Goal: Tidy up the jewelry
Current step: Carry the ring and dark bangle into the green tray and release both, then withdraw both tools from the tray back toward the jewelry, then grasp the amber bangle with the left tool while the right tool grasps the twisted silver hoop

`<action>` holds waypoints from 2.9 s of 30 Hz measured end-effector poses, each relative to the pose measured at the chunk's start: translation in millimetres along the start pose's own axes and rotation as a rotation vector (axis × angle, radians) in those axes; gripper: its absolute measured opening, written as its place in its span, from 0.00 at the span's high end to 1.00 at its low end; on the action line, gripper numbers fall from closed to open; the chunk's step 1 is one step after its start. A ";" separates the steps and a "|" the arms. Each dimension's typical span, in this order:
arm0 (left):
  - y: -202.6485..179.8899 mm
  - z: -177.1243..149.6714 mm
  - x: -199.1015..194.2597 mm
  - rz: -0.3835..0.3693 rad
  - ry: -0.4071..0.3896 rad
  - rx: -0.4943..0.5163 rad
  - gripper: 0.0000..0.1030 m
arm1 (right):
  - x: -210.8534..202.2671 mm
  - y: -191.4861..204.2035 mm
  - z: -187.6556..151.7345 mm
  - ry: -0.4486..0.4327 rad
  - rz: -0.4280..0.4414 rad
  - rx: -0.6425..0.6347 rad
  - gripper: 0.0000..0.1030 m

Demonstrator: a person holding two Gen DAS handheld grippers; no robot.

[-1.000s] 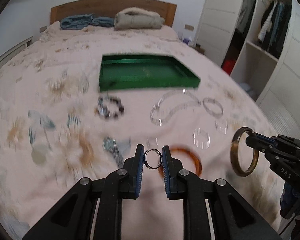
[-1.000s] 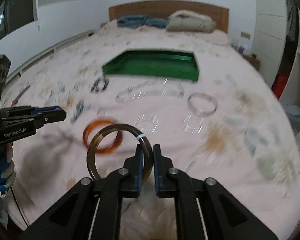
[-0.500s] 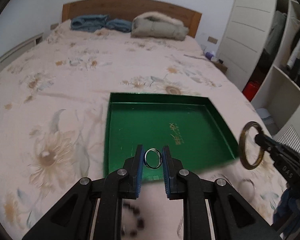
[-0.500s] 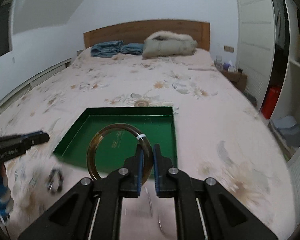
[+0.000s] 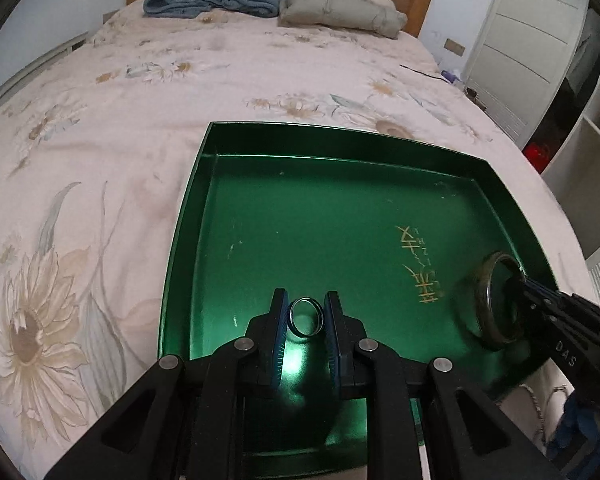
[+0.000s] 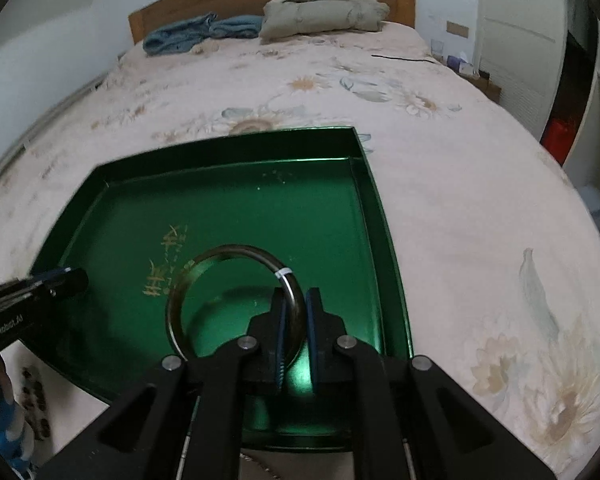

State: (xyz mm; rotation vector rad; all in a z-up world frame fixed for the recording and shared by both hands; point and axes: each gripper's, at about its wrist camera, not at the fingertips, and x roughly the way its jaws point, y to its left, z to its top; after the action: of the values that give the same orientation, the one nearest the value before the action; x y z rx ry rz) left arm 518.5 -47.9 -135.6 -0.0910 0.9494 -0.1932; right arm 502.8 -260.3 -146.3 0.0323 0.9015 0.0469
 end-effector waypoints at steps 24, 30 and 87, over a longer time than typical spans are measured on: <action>6.5 -24.4 -293.5 0.086 -0.304 0.057 0.41 | -287.3 -16.8 -15.8 -0.325 0.067 -0.018 0.70; 9.9 -88.4 -363.1 0.110 -0.351 0.077 0.40 | -388.0 -24.6 -87.0 -0.441 0.082 -0.006 0.63; -57.6 -228.7 -126.8 -0.092 0.140 0.215 0.83 | -123.6 20.8 -182.6 0.135 0.234 -0.132 0.80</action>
State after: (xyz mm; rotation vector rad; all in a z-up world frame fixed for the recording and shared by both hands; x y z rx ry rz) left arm 253.2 -76.7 -157.7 0.0782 1.0590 -0.3890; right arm 282.4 -244.7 -161.7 0.0109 1.0248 0.3295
